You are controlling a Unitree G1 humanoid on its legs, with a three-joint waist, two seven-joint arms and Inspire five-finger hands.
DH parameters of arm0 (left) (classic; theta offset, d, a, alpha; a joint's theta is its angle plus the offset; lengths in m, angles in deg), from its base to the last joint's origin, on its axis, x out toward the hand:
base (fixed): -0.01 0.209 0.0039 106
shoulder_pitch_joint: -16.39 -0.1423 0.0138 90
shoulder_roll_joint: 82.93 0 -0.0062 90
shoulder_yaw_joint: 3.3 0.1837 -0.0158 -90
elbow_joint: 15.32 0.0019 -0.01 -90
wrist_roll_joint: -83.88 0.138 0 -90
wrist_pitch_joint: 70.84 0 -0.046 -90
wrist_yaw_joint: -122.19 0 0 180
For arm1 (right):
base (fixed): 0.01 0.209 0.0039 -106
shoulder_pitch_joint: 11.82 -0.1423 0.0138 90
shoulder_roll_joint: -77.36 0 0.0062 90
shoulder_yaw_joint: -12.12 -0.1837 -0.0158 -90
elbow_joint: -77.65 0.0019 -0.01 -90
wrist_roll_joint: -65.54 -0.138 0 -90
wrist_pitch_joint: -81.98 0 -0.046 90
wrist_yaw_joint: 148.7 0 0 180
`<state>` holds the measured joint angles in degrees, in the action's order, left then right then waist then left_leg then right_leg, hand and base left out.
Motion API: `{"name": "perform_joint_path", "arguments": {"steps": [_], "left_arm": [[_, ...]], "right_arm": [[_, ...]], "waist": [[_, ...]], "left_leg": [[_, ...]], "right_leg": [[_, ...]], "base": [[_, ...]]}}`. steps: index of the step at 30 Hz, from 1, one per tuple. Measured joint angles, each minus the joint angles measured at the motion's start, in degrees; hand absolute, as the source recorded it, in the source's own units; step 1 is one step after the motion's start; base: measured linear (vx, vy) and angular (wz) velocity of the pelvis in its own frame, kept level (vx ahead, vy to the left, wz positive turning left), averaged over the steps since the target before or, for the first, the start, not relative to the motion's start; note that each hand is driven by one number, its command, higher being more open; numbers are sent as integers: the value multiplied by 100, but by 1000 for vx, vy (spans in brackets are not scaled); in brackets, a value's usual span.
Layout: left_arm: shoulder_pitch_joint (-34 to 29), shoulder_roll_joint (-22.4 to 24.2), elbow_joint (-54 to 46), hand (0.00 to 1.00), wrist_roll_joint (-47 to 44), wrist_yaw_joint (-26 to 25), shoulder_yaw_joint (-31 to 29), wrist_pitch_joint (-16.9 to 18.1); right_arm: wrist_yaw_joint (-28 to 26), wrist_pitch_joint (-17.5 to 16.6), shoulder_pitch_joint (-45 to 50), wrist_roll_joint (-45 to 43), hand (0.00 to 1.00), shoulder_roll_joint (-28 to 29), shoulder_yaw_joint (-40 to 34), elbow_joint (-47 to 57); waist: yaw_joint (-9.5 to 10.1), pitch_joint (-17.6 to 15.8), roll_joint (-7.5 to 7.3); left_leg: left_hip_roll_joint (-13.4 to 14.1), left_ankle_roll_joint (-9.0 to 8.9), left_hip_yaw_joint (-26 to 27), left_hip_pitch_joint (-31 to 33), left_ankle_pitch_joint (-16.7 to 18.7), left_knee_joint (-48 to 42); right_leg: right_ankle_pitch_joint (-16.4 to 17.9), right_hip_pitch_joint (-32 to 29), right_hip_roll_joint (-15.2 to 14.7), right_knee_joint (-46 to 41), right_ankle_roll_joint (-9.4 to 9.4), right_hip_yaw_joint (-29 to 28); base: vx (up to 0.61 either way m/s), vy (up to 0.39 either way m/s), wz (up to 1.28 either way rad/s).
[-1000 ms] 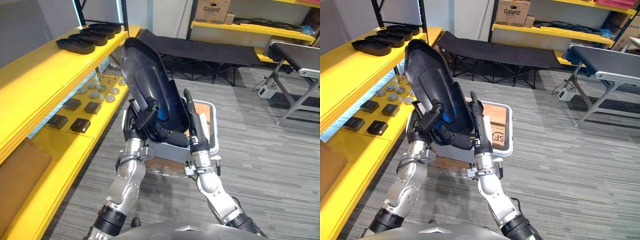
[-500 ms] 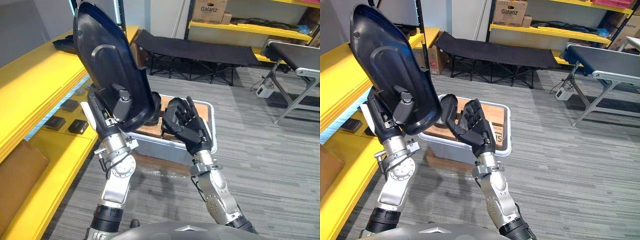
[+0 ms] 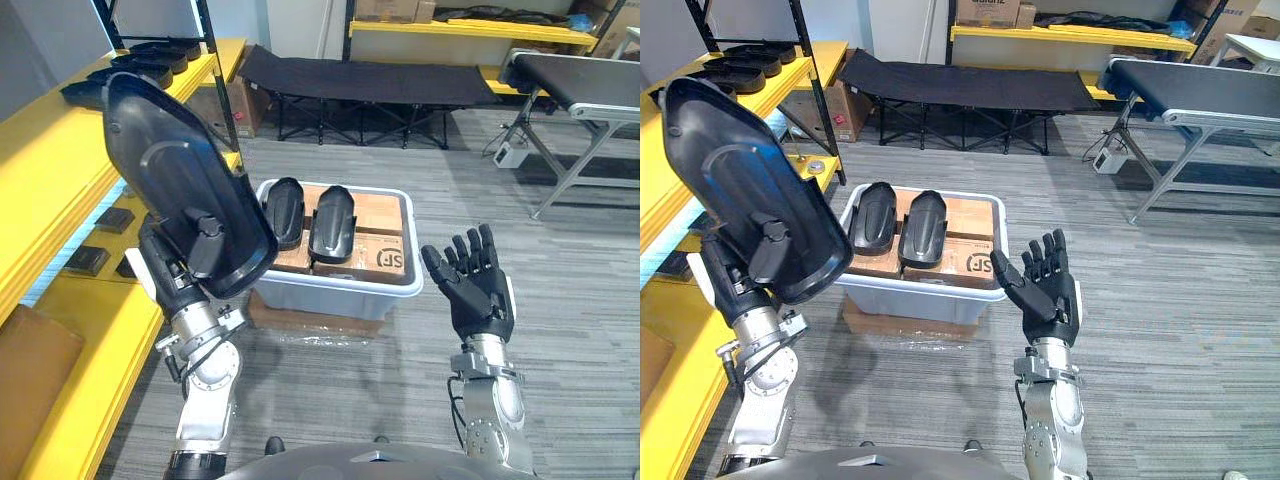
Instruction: Walk over and take three plastic housings, then place them on the shelf
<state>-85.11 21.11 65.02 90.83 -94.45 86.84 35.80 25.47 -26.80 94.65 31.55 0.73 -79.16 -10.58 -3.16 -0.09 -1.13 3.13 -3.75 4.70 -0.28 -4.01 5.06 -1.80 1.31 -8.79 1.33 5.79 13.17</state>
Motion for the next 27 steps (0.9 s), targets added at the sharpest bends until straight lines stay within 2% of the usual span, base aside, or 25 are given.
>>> {"name": "perform_joint_path", "arguments": {"steps": [3, 8, 12, 14, 17, 19, 22, 23, 24, 25, 27], "left_arm": [[-42, 145, -226, 0, -16, 232, 11, 53], [-296, 251, -1241, 0, -112, 513, -73, 97], [-645, 382, -1681, 0, -279, 673, -644, 260], [-784, 382, -1739, 0, -485, 721, -879, 347], [-922, 385, -1738, 0, -742, 874, -1063, 350], [-928, 384, -1735, 0, -946, 1036, -1070, 350], [-942, 373, -1734, 0, -958, 1180, -1033, 349], [-941, 363, -1733, 0, -968, 1224, -1006, 349], [-935, 359, -1733, 0, -982, 1253, -1002, 350], [-920, 352, -1729, 0, -1102, 1352, -998, 349], [-921, 355, -1680, 0, -1137, 1538, -976, 349]], "right_arm": [[92, 1, -338, 11, 100, 7, 151, -216], [383, 175, -959, 628, 100, 8, 724, -431], [257, 362, -1267, 673, 100, 0, 992, -762], [170, 438, -1415, 672, 100, -16, 992, -877], [0, 461, -1651, 1092, 100, -193, 1157, -988], [-114, 528, -1868, 1128, 100, -334, 1378, -988], [-245, 614, -2091, 1112, 100, -379, 1596, -988], [-283, 636, -2113, 1113, 100, -378, 1608, -988], [-287, 650, -2119, 1113, 100, -380, 1605, -987], [-274, 690, -2112, 1113, 100, -396, 1584, -985], [-241, 734, -1944, 1115, 100, -431, 1507, -985]], "waist": [[76, -46, -12], [464, -244, -7], [780, -303, -40], [823, -317, -64], [941, -365, -143], [950, -397, -200], [969, -412, -210], [983, -446, -192], [992, -460, -212], [934, -589, -147], [916, -653, -75]], "left_leg": [[-65, 18, -326, 120, -33, 0], [-108, -4, -795, 290, -136, 1], [-227, 27, -1166, 333, -194, -1], [-264, 47, -1276, 399, -235, -13], [-287, 53, -1308, 393, -250, -4], [-277, 56, -1348, 396, -253, 2], [-250, 73, -1375, 408, -225, -91], [-269, 81, -1344, 606, -65, -403], [-275, 108, -1231, 713, 43, -620], [-148, 161, -853, 858, 199, -1005], [-26, 170, -500, 917, 210, -1118]], "right_leg": [[1, 98, -34, 57, 4, 320], [42, 235, -70, 70, 29, 845], [117, 411, -137, 50, 69, 1201], [121, 403, -164, 27, 69, 1323], [138, 404, -193, -31, 60, 1343], [175, 402, -186, -77, 38, 1355], [319, 385, -177, -241, 5, 1362], [327, 393, -174, -256, -1, 1409], [327, 417, -165, -257, 0, 1457], [326, 552, -136, -258, 13, 1610], [355, 685, -143, -278, 50, 1857]], "base": [[-11, -5, 54], [-33, -10, 54], [-1, -2, 47], [-10, 12, 33], [-21, 21, 10], [-58, 3, 8], [-48, -14, 8], [-57, -12, 15], [-67, 0, 35], [-62, -2, 55], [-34, 0, 64]]}}
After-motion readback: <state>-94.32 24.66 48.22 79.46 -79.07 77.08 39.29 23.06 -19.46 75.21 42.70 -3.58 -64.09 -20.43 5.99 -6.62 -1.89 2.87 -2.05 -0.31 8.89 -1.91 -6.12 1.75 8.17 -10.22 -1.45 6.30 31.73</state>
